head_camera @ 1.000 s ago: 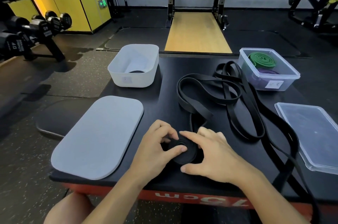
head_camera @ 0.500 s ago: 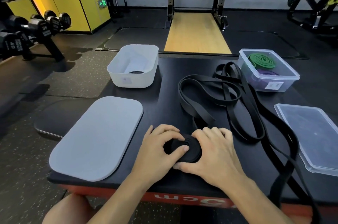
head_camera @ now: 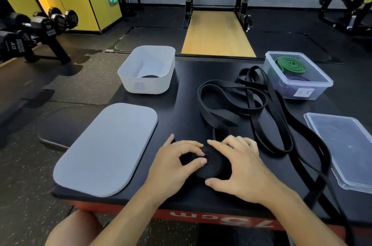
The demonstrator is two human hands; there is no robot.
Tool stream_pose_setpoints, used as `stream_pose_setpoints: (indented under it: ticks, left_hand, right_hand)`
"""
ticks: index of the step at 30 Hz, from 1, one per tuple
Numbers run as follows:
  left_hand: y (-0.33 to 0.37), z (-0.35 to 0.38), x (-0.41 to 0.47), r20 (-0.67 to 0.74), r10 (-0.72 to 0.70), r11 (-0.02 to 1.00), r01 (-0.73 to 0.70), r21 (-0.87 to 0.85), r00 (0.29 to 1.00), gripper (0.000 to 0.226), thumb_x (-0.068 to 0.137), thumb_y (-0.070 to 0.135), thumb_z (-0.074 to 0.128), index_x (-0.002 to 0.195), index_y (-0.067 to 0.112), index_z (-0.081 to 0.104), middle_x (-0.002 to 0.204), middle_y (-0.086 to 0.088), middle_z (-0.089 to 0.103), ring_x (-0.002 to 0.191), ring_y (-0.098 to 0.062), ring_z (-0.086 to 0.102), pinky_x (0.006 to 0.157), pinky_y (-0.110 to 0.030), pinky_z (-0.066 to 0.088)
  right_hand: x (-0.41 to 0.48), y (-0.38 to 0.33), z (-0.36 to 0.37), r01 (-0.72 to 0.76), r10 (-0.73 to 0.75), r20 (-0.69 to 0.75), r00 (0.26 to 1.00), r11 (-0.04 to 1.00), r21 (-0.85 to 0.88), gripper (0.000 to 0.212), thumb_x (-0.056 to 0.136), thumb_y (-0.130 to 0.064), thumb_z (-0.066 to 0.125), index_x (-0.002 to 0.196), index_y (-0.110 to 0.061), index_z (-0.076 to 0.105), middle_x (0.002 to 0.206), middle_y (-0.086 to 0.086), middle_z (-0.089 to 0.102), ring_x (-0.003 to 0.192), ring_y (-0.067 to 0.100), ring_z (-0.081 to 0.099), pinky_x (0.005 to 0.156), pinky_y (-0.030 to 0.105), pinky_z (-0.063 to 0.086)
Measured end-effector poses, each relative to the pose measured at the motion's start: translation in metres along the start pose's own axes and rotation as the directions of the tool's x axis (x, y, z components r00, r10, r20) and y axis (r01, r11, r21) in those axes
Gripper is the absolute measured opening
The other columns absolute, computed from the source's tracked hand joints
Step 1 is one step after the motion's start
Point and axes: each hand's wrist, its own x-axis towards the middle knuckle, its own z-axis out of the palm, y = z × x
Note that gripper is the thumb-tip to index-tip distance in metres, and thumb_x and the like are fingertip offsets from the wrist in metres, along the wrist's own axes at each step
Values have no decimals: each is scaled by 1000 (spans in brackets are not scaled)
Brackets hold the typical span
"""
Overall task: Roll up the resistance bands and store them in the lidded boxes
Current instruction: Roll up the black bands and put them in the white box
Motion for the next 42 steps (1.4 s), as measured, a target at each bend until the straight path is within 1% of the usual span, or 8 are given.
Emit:
stream_pose_setpoints:
  ticks: [5,8,12,18,23,27,34,42]
  left_hand:
    - [2,0,-2,19,45,997,-46,56,999,5,94,33,75,94,39,76,122,34,67,125,7,57,120,-44,32]
    - [4,2,-4,19,58,996,-59,65,998,14,93,36,76,105,41,75,134,31,58,132,0,52,110,-29,40]
    - [5,2,-4,-57,21,997,-16,74,998,11,88,34,81,98,36,76,115,23,55,119,-5,56,94,-8,38]
    - [6,-3,-3,-6,-19,998,20,53,1000,16,83,35,86,97,37,78,112,22,58,115,-2,58,91,-5,38]
    - [2,-3,-1,27,-7,999,6,38,1000,16,85,36,85,99,37,78,114,23,58,117,-4,58,95,-10,39]
    - [0,0,0,73,10,997,-15,74,997,11,89,38,81,99,40,79,118,25,55,122,-8,53,100,-21,40]
    - [-1,0,0,76,9,998,-14,66,997,10,90,37,80,99,41,80,119,28,53,125,-7,50,102,-18,37]
    - [-3,1,-1,70,44,992,-52,111,997,11,91,39,79,101,41,79,120,28,52,125,-8,47,98,-8,32]
  right_hand:
    - [3,-4,2,-32,32,-17,999,999,-24,79,62,-88,60,130,-48,48,107,-29,35,117,-1,30,117,32,20]
    - [-2,-16,8,-108,99,-104,990,991,-78,77,57,-98,53,111,-42,51,100,-29,39,105,-1,36,113,29,21]
    - [5,-42,29,-236,193,-328,925,967,-97,65,64,-92,50,86,-31,48,81,-17,45,82,10,49,99,34,32]
    - [4,-35,29,-184,164,-194,967,979,-92,72,62,-97,50,102,-37,45,93,-22,44,93,3,45,104,31,29]
    - [-10,-4,-1,-12,22,-48,999,979,206,67,80,-76,58,141,-53,42,91,-20,52,96,-1,50,94,19,38]
    - [13,14,-14,-43,151,-269,951,929,367,9,99,-39,58,105,-43,64,78,-9,64,72,11,61,70,32,51]
    - [52,13,-14,-296,384,-323,865,910,291,40,96,-29,60,136,-33,60,75,-13,62,83,13,64,86,45,55]
    - [75,22,-38,-353,390,-163,906,911,213,10,93,-38,72,96,-28,73,71,-7,67,77,18,69,79,40,59]
